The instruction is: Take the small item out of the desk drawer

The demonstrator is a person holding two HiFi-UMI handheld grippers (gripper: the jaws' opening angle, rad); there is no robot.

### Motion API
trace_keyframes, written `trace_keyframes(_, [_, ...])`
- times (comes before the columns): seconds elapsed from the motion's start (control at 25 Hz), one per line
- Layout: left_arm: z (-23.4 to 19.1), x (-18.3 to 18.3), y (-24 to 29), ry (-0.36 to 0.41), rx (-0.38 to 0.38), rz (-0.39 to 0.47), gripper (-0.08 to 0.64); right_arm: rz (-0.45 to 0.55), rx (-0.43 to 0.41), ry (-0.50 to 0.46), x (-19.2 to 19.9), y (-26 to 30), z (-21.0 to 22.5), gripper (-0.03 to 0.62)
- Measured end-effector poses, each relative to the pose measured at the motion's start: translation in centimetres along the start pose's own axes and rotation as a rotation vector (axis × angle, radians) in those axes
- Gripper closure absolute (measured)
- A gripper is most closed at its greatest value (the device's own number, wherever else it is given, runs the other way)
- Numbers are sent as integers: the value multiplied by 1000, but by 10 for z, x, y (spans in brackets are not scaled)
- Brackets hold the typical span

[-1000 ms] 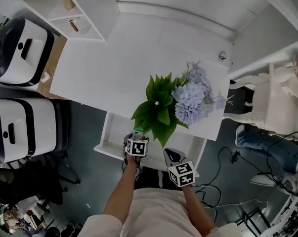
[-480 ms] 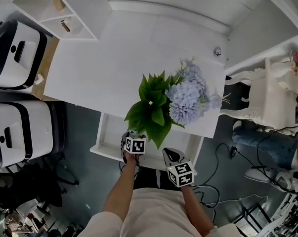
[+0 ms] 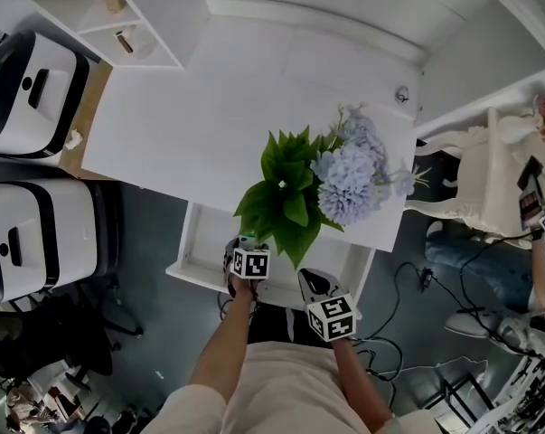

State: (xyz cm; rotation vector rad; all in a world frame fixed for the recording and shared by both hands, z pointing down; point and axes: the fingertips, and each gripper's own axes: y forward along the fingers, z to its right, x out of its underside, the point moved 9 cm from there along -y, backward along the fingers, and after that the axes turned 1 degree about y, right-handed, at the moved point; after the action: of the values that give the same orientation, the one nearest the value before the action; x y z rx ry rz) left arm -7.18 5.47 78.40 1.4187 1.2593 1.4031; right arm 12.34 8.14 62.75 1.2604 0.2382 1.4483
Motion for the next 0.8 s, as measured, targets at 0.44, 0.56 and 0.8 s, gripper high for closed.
trace_keyframes(0.44, [-3,-20,-26,-26,-42,133,198,9,-5,-10,-3,-1,0,568])
trace_keyframes(0.56, [-5,-28,-38,-52,-44,172,198,15,-14,-24,-6,0,-3,568])
trace_keyframes(0.8, [-7,-30,-60,-106,-52,223,198,36,-31,-65,-22,-3,-8,568])
